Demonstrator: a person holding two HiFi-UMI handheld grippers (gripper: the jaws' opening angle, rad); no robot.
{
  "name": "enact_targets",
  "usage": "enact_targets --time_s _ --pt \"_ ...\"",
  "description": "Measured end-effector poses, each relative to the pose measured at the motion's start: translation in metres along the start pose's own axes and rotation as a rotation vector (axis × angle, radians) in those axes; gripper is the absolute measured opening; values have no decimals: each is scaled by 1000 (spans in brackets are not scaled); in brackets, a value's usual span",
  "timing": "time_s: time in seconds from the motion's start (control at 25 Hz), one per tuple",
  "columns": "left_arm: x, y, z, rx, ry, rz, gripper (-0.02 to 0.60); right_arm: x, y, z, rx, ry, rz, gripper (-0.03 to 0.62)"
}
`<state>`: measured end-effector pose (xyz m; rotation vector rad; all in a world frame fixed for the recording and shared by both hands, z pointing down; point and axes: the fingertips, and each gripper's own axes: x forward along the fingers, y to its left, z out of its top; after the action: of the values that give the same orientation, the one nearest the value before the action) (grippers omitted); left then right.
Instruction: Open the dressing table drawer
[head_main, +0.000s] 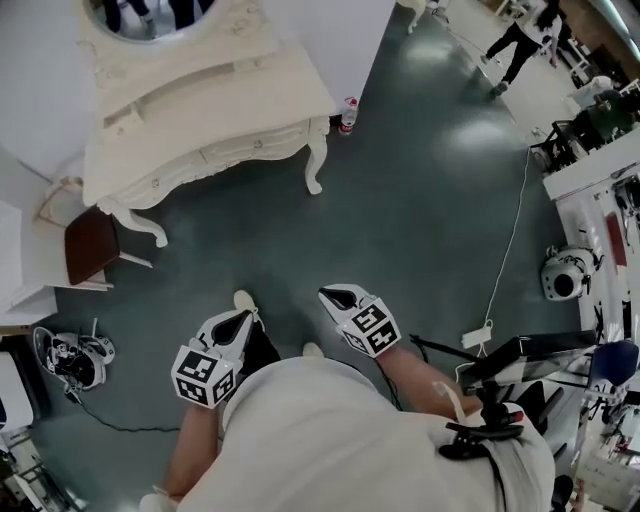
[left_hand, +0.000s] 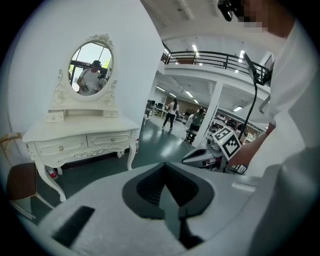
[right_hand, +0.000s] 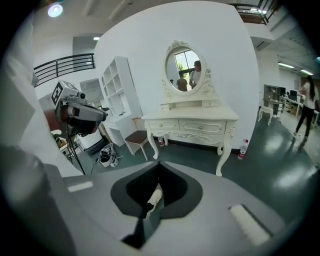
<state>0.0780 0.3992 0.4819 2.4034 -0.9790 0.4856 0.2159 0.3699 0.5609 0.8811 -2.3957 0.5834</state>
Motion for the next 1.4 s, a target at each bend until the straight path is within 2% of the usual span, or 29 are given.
enact_targets --time_s 0.16,0.48,0.68,0.92,1.12,1.4 --pt "15 74 36 12 -1 -40 3 57 -22 50 18 8 -31 43" --pt "16 208 113 115 3 -123 3 154 -57 168 54 -50 -144 43" --pt "11 272 127 66 -4 -109 3 199 -78 211 69 -51 -189 37" --pt "16 331 143 4 -24 -50 3 252 -134 254 51 -29 -213 40" --pt "35 385 167 -31 -9 38 3 307 -208 297 41 -32 -216 47" --pt "85 439 244 -41 -38 125 3 378 -327 359 53 -31 -224 58"
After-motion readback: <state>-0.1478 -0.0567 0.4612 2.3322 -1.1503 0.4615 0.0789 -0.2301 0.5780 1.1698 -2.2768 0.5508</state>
